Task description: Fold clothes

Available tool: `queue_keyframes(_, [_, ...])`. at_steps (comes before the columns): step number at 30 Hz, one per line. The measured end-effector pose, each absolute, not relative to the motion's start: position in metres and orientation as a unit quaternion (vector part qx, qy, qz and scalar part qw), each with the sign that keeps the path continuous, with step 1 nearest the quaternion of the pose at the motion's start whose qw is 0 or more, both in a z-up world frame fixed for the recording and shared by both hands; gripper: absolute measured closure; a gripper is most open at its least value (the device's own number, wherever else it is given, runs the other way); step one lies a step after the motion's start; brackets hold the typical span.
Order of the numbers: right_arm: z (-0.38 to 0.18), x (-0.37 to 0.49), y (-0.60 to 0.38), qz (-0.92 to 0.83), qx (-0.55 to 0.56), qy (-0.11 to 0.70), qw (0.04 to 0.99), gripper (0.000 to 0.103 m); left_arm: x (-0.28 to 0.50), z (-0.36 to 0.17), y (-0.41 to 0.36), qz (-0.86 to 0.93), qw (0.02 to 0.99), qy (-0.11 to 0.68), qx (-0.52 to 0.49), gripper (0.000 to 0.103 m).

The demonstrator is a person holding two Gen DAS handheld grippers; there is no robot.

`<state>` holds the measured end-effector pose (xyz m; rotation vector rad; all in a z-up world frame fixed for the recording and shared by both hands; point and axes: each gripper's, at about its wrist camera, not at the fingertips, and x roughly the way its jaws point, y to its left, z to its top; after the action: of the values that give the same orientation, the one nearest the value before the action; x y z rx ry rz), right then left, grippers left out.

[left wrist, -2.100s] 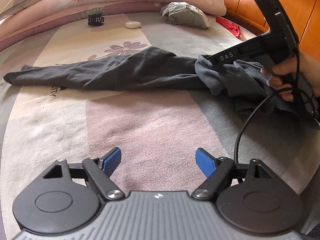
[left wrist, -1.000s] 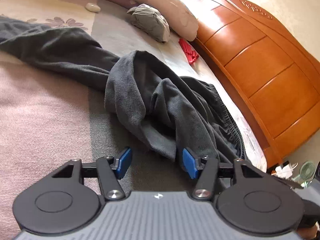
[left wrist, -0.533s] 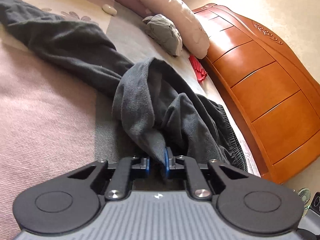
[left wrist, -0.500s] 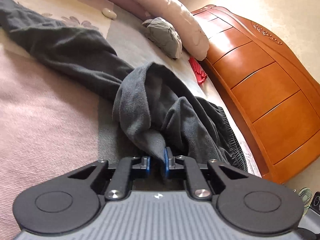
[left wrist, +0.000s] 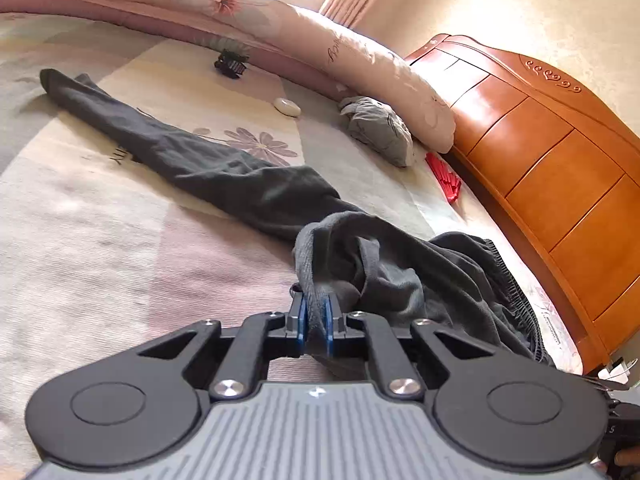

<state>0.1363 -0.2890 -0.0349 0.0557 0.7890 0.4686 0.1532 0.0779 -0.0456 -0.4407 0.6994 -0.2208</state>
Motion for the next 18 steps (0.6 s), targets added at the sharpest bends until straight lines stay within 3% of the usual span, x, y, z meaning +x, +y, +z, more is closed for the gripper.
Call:
queue_keyframes(9, [-0.028, 0.131, -0.269, 0.240, 0.007, 0.380, 0.893, 0.041, 0.138, -0.024, 0.141, -0.046, 0.922, 0.339, -0.183, 0.097])
queue_keyframes(18, [-0.026, 0.129, -0.255, 0.237, -0.006, 0.384, 0.892, 0.038, 0.173, -0.024, 0.172, -0.014, 0.919, 0.370, -0.138, 0.101])
